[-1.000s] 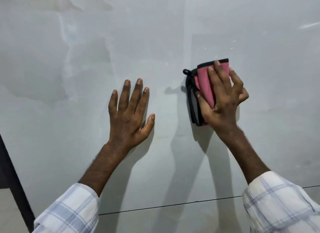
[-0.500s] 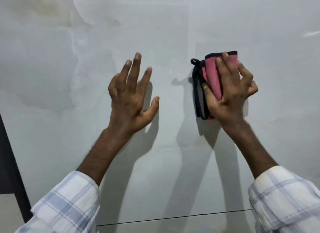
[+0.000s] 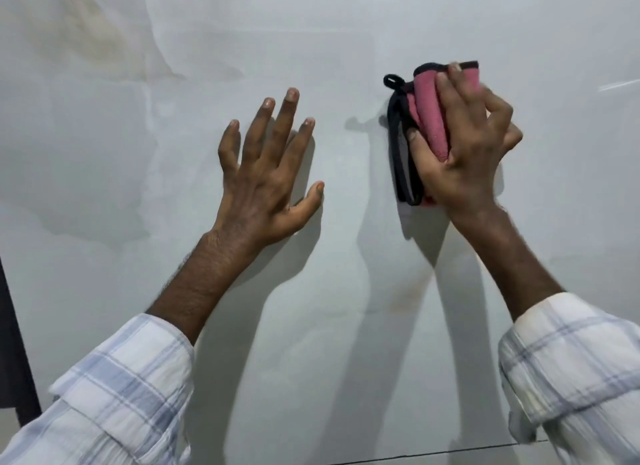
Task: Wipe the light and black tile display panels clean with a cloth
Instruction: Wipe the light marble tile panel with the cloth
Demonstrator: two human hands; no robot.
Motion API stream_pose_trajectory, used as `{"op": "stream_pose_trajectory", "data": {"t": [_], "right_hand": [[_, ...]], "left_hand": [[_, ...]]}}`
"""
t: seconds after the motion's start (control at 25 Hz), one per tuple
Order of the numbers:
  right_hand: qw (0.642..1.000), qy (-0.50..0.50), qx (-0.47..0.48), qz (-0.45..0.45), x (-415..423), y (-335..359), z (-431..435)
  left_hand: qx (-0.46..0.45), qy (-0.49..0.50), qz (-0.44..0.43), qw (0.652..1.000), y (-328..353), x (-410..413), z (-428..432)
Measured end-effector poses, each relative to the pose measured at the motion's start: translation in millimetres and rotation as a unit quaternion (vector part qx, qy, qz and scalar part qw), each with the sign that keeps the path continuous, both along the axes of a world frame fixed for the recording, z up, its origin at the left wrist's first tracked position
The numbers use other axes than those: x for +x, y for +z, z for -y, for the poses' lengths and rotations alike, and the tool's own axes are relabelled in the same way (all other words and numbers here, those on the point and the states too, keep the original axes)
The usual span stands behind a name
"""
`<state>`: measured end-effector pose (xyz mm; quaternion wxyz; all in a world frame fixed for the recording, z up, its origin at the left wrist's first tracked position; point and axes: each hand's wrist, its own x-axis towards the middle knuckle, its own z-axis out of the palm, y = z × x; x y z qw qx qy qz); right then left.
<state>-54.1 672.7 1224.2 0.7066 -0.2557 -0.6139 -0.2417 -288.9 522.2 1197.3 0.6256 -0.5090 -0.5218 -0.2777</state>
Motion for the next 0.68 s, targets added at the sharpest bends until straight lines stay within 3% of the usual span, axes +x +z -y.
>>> {"op": "stream_pose_trajectory", "data": {"t": [0.08,0.2,0.28,0.36,0.44,0.52,0.6,0.68], "right_hand": [[1.0,-0.004,0.02,0.021,-15,-24,9],[0.956,-0.004,0.164,0.244,-22,-83,20],[0.928,-0.02,0.205,0.31,-10,-66,12],[0.958,-0.031,0.16,0.235,3,-14,-5],[0.995,-0.023,0.064,0.078,11,40,-12],[1.0,-0.005,0.004,-0.012,-5,57,-3],[0.997,-0.011,0.052,0.048,-25,42,9],[0.963,-0.033,0.165,0.211,-23,33,10]], "left_hand": [[0.004,0.003,0.013,1.0,9,-4,0],[-0.005,0.023,-0.007,1.0,2,-10,-1],[-0.003,0.021,-0.012,1.0,0,-11,-1],[0.012,0.014,-0.009,1.0,8,-12,0],[0.022,0.012,-0.018,1.0,28,-12,3],[0.021,0.011,-0.034,0.999,55,-10,6],[0.023,0.019,-0.052,0.998,82,-9,8],[0.023,0.033,-0.054,0.998,103,-10,9]]}}
